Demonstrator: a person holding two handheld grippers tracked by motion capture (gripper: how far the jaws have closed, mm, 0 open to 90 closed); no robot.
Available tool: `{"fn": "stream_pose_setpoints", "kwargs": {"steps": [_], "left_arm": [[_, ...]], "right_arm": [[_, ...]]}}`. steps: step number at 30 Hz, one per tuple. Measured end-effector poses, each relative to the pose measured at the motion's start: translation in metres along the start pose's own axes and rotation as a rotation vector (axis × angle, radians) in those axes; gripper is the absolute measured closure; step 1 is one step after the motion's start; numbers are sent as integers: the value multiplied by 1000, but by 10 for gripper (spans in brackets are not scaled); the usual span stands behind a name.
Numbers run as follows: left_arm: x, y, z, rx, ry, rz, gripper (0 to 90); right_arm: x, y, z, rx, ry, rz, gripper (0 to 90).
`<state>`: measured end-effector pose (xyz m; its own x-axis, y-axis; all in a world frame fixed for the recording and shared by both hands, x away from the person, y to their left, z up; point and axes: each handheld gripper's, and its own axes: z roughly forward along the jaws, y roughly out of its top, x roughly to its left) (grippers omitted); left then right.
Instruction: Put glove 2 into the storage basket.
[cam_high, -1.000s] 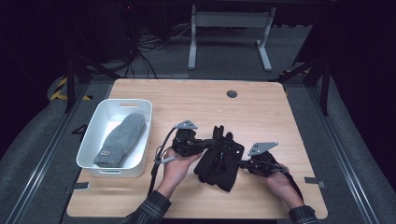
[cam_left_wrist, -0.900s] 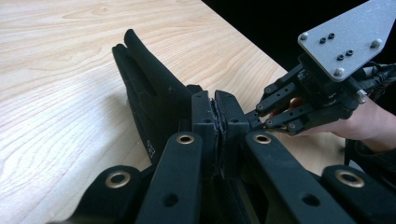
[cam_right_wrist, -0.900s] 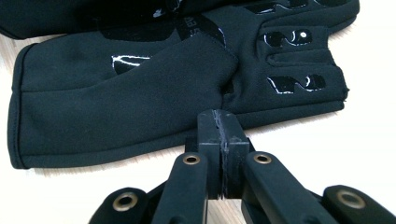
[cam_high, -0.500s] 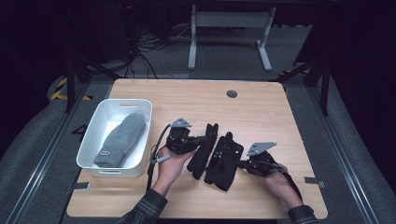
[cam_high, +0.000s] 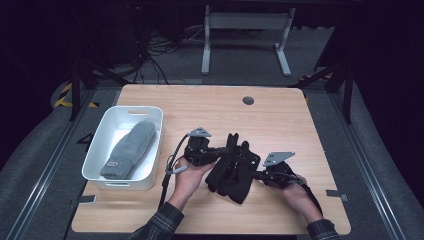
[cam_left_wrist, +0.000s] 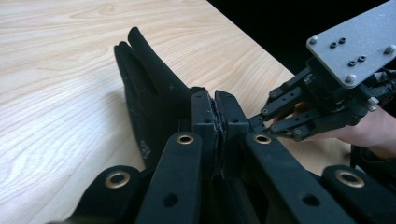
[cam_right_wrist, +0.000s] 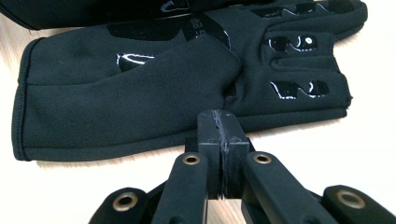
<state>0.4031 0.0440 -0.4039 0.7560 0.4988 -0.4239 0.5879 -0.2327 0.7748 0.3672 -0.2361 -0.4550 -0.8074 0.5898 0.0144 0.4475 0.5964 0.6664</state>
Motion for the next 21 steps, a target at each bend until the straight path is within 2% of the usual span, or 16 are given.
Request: {"fn": "stream_pose_setpoints", "kwargs": {"steps": [7,15,21], "left_arm": [[-6,0,14,25,-24,12,879],[-12,-5,34,74,-39,27,887],[-16,-11,45,115,-52,38,887]], "right_arm": [[3,7,7,0,13,-10,899],[9,16,17,-3,24,-27,899],[10,17,17,-5,25,-33,899]]}}
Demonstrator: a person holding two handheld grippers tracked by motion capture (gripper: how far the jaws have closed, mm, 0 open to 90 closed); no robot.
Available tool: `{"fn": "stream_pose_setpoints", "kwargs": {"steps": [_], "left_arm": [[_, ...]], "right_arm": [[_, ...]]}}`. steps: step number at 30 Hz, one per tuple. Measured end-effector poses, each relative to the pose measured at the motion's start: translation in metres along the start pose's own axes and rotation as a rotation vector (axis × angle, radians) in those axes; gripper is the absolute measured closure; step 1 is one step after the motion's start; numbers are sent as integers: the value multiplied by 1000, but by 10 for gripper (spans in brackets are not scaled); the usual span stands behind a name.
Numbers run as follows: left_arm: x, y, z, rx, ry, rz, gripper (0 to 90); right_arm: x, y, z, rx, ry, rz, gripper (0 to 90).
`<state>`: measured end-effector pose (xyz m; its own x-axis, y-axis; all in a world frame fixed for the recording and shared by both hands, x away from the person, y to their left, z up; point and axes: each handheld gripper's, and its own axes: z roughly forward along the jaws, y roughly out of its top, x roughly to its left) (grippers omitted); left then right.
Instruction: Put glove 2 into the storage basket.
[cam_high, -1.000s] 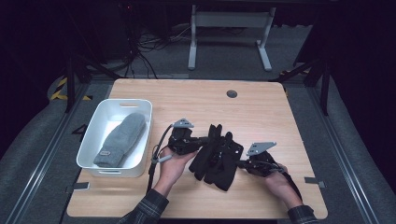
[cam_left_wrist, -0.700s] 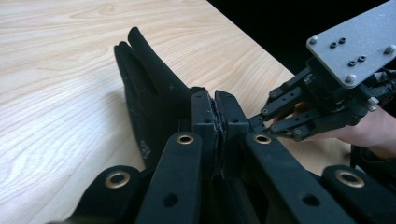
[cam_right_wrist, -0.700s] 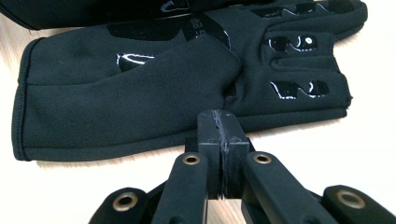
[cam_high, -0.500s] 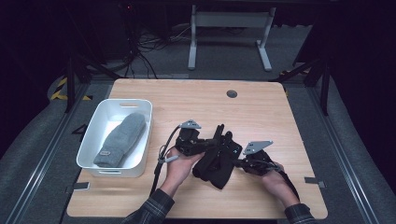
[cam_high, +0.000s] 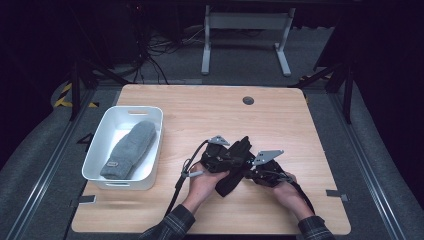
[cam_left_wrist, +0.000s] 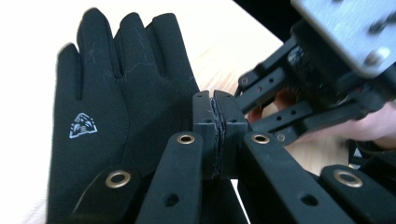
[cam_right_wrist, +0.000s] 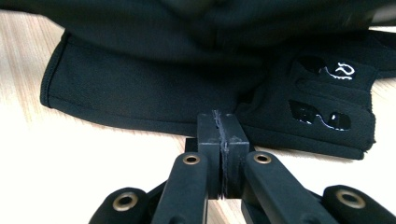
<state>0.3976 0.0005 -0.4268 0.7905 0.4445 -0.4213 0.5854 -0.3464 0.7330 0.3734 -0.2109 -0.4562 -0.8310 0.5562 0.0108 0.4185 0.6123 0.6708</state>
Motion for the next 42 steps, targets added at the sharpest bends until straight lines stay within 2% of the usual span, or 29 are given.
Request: {"fn": "stream_pose_setpoints", "kwargs": {"steps": [6,7,9,10,12,14,17,20,24,27,31,35,40,42], "left_arm": [[-2,0,-2,-7,-33,6,886],[-3,1,-3,-4,-48,14,870],[-4,1,-3,3,-39,30,869],[-4,1,-3,3,-39,30,884],[-4,-1,0,20,-35,36,895],[-4,-2,3,49,-30,44,897],[-5,-5,11,81,-40,52,898],[-7,-9,20,124,-41,64,898],[-9,-15,29,194,-6,84,898],[-8,-18,26,219,26,92,899],[-6,-21,19,235,59,107,899],[2,-27,2,244,121,125,899],[9,-29,-11,256,160,138,898],[10,-29,-15,250,162,141,893]], "right_arm": [[-8,-5,-14,-15,-35,21,887],[-14,-10,-23,-24,-58,39,815],[-19,-14,-30,-34,-81,57,750],[-19,-14,-30,-34,-81,57,750],[-27,-20,-37,-49,-120,92,667],[-34,-25,-41,-55,-165,110,552],[-44,-32,-45,-54,-224,147,443],[-53,-38,-47,-51,-265,180,376],[-60,-43,-47,-42,-288,208,344],[-62,-45,-45,-35,-300,214,321],[-64,-47,-43,-28,-314,216,295],[-67,-48,-43,-30,-335,242,281],[-69,-50,-42,-21,-335,250,263],[-70,-50,-41,-23,-334,252,260]]}}
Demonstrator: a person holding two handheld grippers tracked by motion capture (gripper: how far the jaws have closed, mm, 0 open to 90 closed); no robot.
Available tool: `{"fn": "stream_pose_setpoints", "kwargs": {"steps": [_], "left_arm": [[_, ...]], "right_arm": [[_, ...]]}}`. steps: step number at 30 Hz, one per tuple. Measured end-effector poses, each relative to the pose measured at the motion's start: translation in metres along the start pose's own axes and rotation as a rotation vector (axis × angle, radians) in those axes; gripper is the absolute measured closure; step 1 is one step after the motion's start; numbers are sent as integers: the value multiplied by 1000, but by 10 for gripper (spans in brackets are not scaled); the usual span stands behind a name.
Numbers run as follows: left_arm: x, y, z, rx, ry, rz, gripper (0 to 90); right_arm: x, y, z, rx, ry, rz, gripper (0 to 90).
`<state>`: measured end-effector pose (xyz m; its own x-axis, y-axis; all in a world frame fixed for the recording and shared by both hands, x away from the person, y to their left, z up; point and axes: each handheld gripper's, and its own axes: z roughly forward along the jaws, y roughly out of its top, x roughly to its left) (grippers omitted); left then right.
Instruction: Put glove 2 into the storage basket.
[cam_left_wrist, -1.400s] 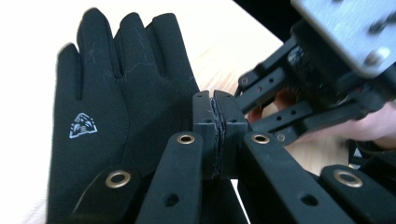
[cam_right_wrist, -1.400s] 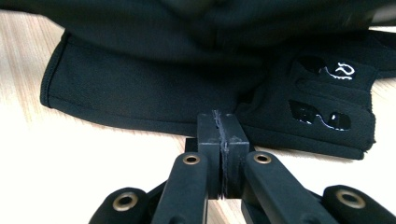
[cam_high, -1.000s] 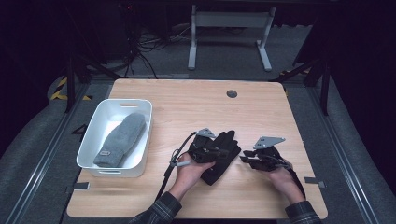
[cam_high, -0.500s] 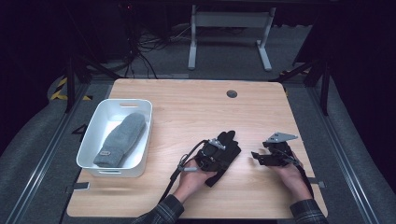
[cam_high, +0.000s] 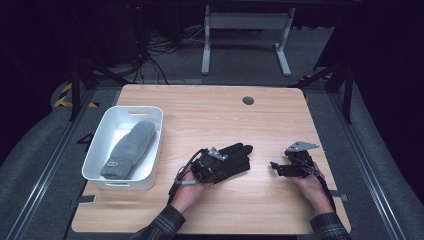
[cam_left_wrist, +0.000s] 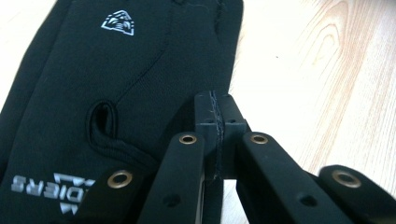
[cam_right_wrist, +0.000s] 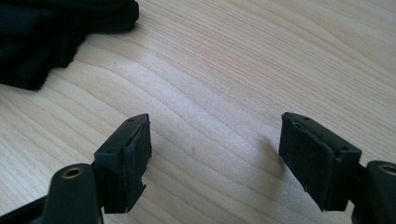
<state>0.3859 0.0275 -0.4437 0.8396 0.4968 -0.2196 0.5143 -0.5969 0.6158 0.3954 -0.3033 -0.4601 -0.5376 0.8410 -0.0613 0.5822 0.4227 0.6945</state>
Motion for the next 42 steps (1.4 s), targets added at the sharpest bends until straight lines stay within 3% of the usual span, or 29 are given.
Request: {"fn": "stream_pose_setpoints", "kwargs": {"steps": [4,8,10,12,18,21,27,31,38,42], "left_arm": [[-1,3,-5,-14,6,25,806],[0,11,-12,-14,21,98,622],[3,15,-14,9,19,136,527],[5,18,-16,5,33,154,488],[18,30,-12,6,50,231,263],[21,34,-6,4,49,271,223],[26,37,9,20,49,297,169],[34,36,15,23,53,283,152],[40,32,26,50,24,269,160],[42,30,26,39,12,262,167]], "right_arm": [[1,0,0,-4,5,-3,260],[0,-2,2,-11,26,17,240],[0,-2,2,-15,26,17,230],[0,-2,2,-19,27,19,212],[0,-6,5,-49,19,23,162],[0,-7,5,-58,14,24,155],[0,-7,5,-57,14,23,155],[0,-7,5,-58,15,24,154],[1,-6,5,-58,15,26,155],[0,-7,5,-58,15,25,155]]}}
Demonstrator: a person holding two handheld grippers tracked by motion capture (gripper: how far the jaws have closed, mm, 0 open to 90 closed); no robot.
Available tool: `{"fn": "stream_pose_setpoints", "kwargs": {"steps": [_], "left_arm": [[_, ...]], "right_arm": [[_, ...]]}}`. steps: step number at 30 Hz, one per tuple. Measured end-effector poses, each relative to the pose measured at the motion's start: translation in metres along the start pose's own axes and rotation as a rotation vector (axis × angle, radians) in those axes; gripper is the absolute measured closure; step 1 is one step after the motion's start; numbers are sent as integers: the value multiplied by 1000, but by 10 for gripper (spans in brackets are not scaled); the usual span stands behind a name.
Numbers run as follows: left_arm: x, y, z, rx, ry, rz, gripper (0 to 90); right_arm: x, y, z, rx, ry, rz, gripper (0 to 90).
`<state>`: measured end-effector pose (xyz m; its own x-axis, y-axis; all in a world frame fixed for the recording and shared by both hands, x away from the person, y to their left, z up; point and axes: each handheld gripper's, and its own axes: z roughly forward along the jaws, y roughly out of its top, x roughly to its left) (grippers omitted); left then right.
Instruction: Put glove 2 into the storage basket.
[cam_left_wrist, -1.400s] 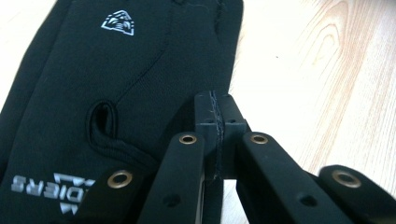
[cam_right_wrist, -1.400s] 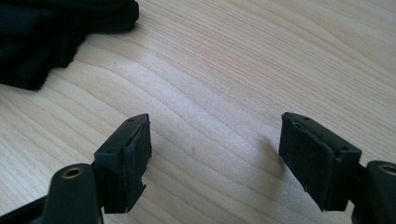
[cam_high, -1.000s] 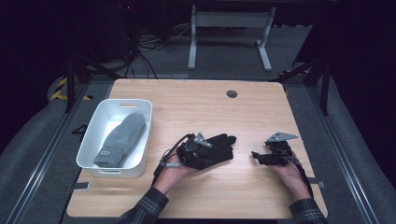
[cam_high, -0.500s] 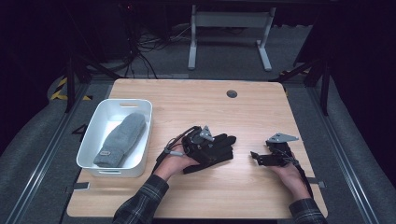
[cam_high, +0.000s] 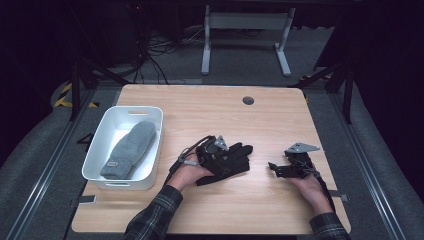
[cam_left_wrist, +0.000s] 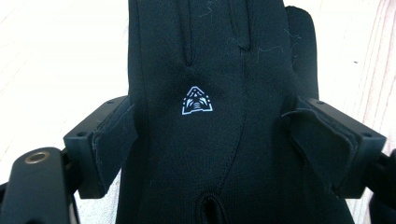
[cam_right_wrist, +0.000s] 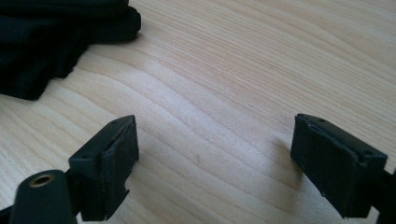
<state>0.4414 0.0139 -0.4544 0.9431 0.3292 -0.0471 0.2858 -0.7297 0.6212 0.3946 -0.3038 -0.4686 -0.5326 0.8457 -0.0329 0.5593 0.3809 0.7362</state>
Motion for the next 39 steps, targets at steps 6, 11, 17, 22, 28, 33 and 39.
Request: {"fn": "stream_pose_setpoints", "kwargs": {"steps": [6,11,17,22,28,33,39], "left_arm": [[-1,-2,-1,-2,-22,16,286],[-1,-3,-4,-9,-54,20,429],[-3,-6,-6,-30,-92,-5,673],[-2,-8,-8,-54,-103,-60,710],[-2,-6,-12,-63,-106,-117,715],[-1,-5,-17,-67,-92,-147,716],[0,-4,-28,-75,-93,-169,718]], "right_arm": [[0,0,0,0,-1,1,156],[0,0,0,-1,-3,2,155],[0,0,0,-1,-3,2,155],[1,0,0,-1,-4,2,155],[1,0,0,0,-3,3,155],[1,0,0,1,-5,3,152],[1,0,0,1,-5,4,150]]}}
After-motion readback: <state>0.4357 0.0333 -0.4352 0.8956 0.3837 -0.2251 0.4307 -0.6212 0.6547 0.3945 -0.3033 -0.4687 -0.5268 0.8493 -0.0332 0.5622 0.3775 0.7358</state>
